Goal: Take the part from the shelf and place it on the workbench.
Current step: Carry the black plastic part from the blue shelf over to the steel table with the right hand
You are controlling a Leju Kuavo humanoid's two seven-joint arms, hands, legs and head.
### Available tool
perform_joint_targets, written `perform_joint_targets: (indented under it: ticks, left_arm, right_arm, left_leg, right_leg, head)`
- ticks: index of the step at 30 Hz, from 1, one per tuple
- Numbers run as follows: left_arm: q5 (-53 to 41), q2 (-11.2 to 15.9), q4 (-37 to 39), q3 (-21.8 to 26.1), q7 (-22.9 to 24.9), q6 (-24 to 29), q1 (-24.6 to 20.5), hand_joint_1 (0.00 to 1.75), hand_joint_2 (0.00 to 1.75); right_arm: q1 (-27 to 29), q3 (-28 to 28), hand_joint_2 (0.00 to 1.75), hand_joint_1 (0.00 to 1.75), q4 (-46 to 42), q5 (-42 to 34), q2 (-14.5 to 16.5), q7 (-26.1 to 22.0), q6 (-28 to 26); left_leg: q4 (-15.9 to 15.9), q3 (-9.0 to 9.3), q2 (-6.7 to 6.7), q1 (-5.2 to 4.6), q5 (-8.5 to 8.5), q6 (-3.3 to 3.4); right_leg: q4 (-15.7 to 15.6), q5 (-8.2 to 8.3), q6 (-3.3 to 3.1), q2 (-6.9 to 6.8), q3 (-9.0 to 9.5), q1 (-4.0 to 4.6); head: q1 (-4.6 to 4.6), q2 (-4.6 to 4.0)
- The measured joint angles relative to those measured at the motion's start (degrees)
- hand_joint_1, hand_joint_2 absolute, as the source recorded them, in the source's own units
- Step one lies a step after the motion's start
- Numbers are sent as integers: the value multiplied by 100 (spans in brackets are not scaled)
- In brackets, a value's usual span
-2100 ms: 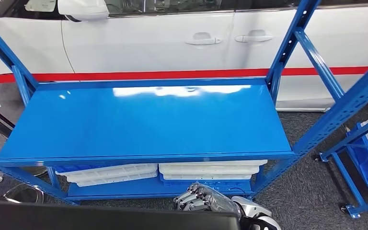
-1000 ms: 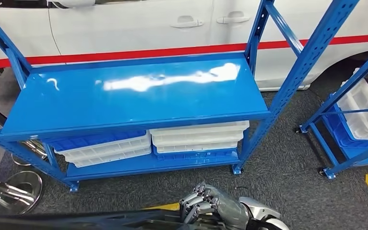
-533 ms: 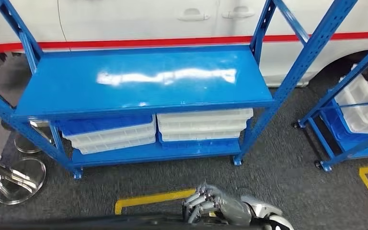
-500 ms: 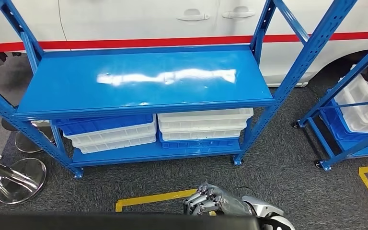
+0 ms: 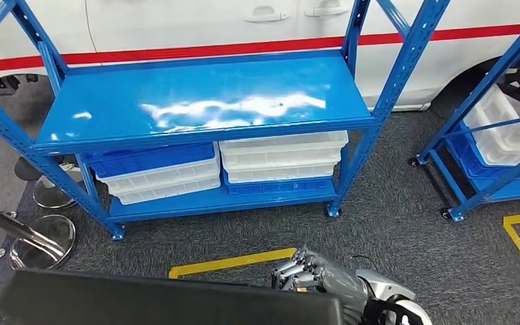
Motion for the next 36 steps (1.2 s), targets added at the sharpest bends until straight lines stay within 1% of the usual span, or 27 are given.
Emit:
perform_joint_targets:
  ticks: [1, 2, 3, 4, 5, 6, 7, 8, 9, 10, 12, 13, 14, 15, 17, 18, 19, 20, 22, 23, 24, 26, 27, 30, 31, 35, 36]
  left_arm:
    - [-8, 7, 0, 2, -15, -9, 3, 0, 175]
    - [-12, 15, 0, 4, -31, -12, 7, 0, 175]
    - [-14, 28, 0, 8, -45, -14, 7, 0, 175]
    - [-15, 43, 0, 14, -56, -15, 5, 0, 175]
    - [-17, 57, 0, 24, -69, -16, 4, 0, 175]
    - [-19, 75, 0, 36, -83, -20, 1, 0, 175]
    - [-23, 93, -1, 49, -100, -26, -2, 0, 175]
    - [-32, 106, -2, 62, -124, -34, -5, 0, 175]
    - [-43, 121, -3, 72, -147, -42, -13, 0, 175]
    - [-56, 134, -5, 79, -166, -46, -20, 0, 175]
    - [-88, 151, -5, 90, -186, -43, -26, 0, 175]
    - [-104, 160, -5, 93, -188, -38, -22, 0, 175]
    - [-120, 172, -4, 96, -190, -34, -15, 0, 175]
    - [-135, 185, -4, 96, -193, -32, -12, 0, 175]
    - [-163, 219, -4, 97, -213, -31, -5, 0, 175]
    - [-179, 235, -4, 97, -233, -32, -5, 0, 175]
    - [-194, 250, -4, 97, -255, -32, -4, 0, 175]
    - [-204, 264, -4, 97, -275, -33, -5, 0, 175]
    - [-216, 285, -4, 97, -302, -33, -8, 0, 175]
    - [-218, 300, -5, 97, -308, -33, -9, 0, 175]
    - [-218, 312, -5, 97, -312, -33, -13, 0, 175]
    - [-219, 338, -7, 97, -319, -33, -24, 0, 175]
    - [-221, 346, -7, 97, -321, -33, -32, 0, 175]
    - [-231, 360, -7, 97, -329, -33, -46, 0, 175]
    - [-233, 361, -7, 97, -331, -33, -46, 0, 175]
    - [-233, 364, -7, 97, -333, -33, -46, 0, 175]
    - [-234, 368, -7, 97, -338, -32, -46, 0, 175]
  right_arm:
    - [2, 0, 175, 175, -1, 25, 0, -8, -22]
    - [4, 0, 175, 175, -2, 50, -1, -20, -40]
    - [5, 0, 175, 175, -3, 72, -1, -33, -55]
    - [7, 1, 175, 175, -4, 90, -1, -49, -68]
    - [9, 0, 175, 175, -6, 108, -1, -64, -83]
    - [14, -1, 175, 175, -7, 128, -1, -75, -102]
    - [21, -2, 175, 175, -12, 144, -1, -81, -121]
    - [30, -5, 175, 175, -21, 155, -1, -86, -139]
    - [36, -9, 175, 175, -31, 161, -1, -91, -156]
    - [42, -13, 175, 175, -41, 161, -1, -96, -168]
    - [64, -19, 175, 175, -53, 174, -4, -107, -201]
    - [83, -25, 175, 175, -60, 194, -7, -113, -227]
    - [102, -32, 175, 175, -70, 223, -10, -125, -256]
    - [123, -39, 175, 175, -79, 259, -14, -145, -284]
    - [166, -48, 175, 175, -98, 334, -22, -195, -330]
    - [191, -51, 175, 175, -103, 361, -33, -216, -347]
    - [216, -56, 175, 175, -110, 377, -46, -228, -360]
    - [235, -63, 175, 175, -117, 385, -61, -236, -366]
    - [257, -74, 175, 175, -138, 387, -87, -249, -370]
    - [260, -79, 175, 175, -145, 389, -98, -256, -370]
    - [264, -83, 175, 175, -153, 389, -106, -263, -372]
    - [278, -95, 175, 175, -164, 390, -114, -275, -379]
    - [286, -101, 175, 175, -171, 390, -115, -279, -382]
    - [291, -116, 175, 175, -186, 405, -122, -284, -385]
    - [290, -119, 175, 175, -189, 410, -124, -285, -385]
    - [290, -120, 175, 175, -189, 413, -125, -285, -385]
    - [287, -121, 175, 175, -189, 421, -125, -286, -386]
  left_leg:
    - [383, -91, -1, 12, -300, -30]
    - [757, -152, 0, 22, -473, -59]
    - [1044, -163, 0, 26, -486, -82]
    - [1185, -105, 0, 28, -359, -97]
    - [1132, 47, 0, 29, -162, -100]
    - [883, 303, -1, 28, -9, -90]
    - [462, 671, -2, 17, 34, -73]
    - [-33, 1038, -3, 6, -31, -45]
    - [-454, 1323, -5, -7, -149, -16]
    - [-732, 1488, -5, -22, -239, 15]
    - [-870, 1469, 8, -9, -237, 105]
    - [-863, 1416, 24, 4, -185, 156]
    - [-865, 1359, 44, 19, -127, 198]
    - [-855, 1292, 68, 26, -75, 222]
    - [-821, 1142, 88, 30, 18, 226]
    - [-796, 1072, 92, 36, 58, 211]
    - [-766, 1008, 91, 48, 91, 191]
    - [-734, 956, 88, 64, 115, 170]
    - [-682, 892, 81, 94, 138, 131]
    - [-669, 872, 78, 101, 148, 107]
    - [-657, 854, 77, 102, 158, 75]
    - [-663, 825, 77, 99, 196, -8]
    - [-673, 821, 81, 102, 218, -51]
    - [-668, 796, 78, 127, 202, -132]
    - [-656, 785, 74, 133, 185, -139]
    - [-647, 784, 72, 133, 178, -140]
    - [-589, 761, 68, 132, 124, -140]
  right_leg:
    - [45, 60, -16, 0, -125, -2]
    - [102, 112, -13, -4, -250, -1]
    - [165, 162, -8, -8, -380, 0]
    - [231, 213, 1, -12, -514, -1]
    - [288, 264, 13, -14, -639, -2]
    - [331, 318, 26, -15, -741, -2]
    - [358, 371, 46, -11, -814, 4]
    - [371, 422, 68, -10, -856, 11]
    - [375, 476, 91, -10, -881, 17]
    - [377, 529, 115, -11, -904, 19]
    - [396, 596, 176, -2, -963, 13]
    - [477, 520, 217, 14, -1019, 1]
    - [663, 354, 263, 32, -1109, -18]
    - [975, 105, 308, 48, -1235, -55]
    - [1745, -363, 384, 50, -1487, -129]
    - [1984, -473, 415, 49, -1516, -165]
    - [2015, -478, 439, 48, -1436, -196]
    - [1808, -386, 459, 46, -1231, -223]
    - [1099, -126, 482, 44, -706, -259]
    - [757, -59, 485, 48, -481, -260]
    - [544, -32, 468, 54, -362, -246]
    - [352, -39, 409, 66, -293, -200]
    - [336, -17, 362, 69, -313, -180]
    - [279, 51, 234, 73, -325, -202]
    - [267, 64, 214, 73, -323, -216]
    - [266, 66, 211, 72, -324, -212]
    - [265, 73, 198, 75, -333, -207]
  head:
    - [1, 0]
    - [1, 0]
    - [1, 0]
    - [1, 0]
    - [1, 0]
    - [1, 0]
    - [0, 0]
    - [1, 0]
    - [1, 0]
    - [1, 0]
    - [2, 1]
    - [3, 1]
    - [4, 1]
    - [4, 0]
    - [4, 0]
    - [3, 1]
    - [3, 1]
    - [3, 1]
    - [3, 0]
    - [4, 0]
    - [3, 0]
    - [1, 0]
    - [1, 0]
    - [1, 0]
    - [1, 0]
    - [1, 0]
    - [1, 1]
